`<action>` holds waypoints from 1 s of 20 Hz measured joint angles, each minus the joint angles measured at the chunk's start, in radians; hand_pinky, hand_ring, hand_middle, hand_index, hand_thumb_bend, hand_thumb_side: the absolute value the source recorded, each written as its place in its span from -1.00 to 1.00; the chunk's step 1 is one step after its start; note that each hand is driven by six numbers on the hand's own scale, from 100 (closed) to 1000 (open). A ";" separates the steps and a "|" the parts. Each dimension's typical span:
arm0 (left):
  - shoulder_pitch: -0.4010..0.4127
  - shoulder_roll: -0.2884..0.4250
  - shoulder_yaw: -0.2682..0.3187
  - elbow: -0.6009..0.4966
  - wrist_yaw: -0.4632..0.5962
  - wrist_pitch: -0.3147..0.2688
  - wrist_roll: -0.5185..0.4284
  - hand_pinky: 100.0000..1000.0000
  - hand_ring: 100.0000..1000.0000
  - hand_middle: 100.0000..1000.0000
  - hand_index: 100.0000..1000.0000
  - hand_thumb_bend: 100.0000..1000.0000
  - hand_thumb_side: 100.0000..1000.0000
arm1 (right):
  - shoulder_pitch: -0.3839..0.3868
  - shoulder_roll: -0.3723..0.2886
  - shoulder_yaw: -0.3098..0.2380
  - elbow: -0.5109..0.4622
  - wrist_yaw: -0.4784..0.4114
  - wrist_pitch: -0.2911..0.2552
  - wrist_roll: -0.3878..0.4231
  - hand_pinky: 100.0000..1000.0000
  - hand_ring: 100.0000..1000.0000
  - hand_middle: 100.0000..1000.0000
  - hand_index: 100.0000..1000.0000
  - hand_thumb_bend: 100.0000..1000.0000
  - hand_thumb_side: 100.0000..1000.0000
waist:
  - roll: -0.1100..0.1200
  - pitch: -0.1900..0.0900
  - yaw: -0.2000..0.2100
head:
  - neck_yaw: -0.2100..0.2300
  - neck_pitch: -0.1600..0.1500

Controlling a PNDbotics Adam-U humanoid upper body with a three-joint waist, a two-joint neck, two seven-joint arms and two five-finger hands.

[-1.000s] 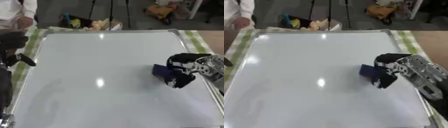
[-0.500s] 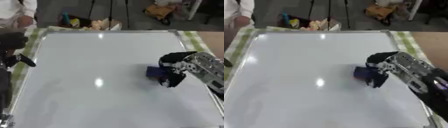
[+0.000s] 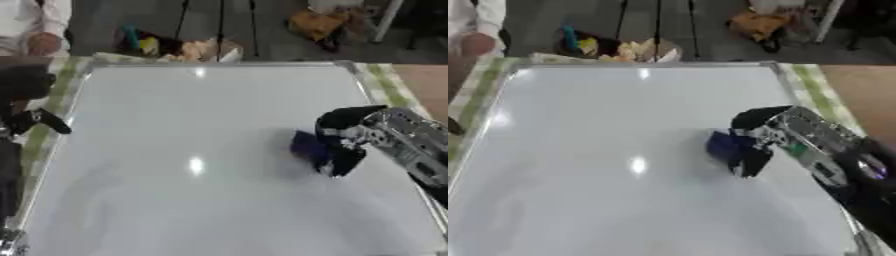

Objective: Wipe the whiteboard clean with a brush.

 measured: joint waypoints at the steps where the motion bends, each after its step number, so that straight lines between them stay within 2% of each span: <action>1: 0.000 0.000 0.000 0.000 0.000 0.000 0.000 -0.29 0.55 0.45 0.30 -1.00 0.93 | 0.001 0.001 -0.002 0.000 0.000 0.001 0.000 -0.33 0.07 -0.60 -0.80 -1.00 -0.37 | 0.000 0.000 0.000 | 0.000 0.000; 9: 0.000 0.000 0.000 0.000 0.000 0.000 0.000 -0.29 0.55 0.45 0.30 -1.00 0.93 | 0.009 0.002 -0.012 0.001 0.000 0.007 -0.001 -0.39 0.03 -0.63 -0.78 -1.00 -0.36 | 0.002 0.000 0.000 | 0.000 0.000; 20: 0.000 0.000 0.000 0.000 0.000 0.000 -0.001 -0.29 0.55 0.45 0.30 -1.00 0.93 | 0.022 0.004 -0.052 0.011 0.038 0.062 0.001 -0.43 0.02 -0.64 -0.78 -1.00 -0.37 | 0.009 -0.001 -0.005 | 0.003 0.000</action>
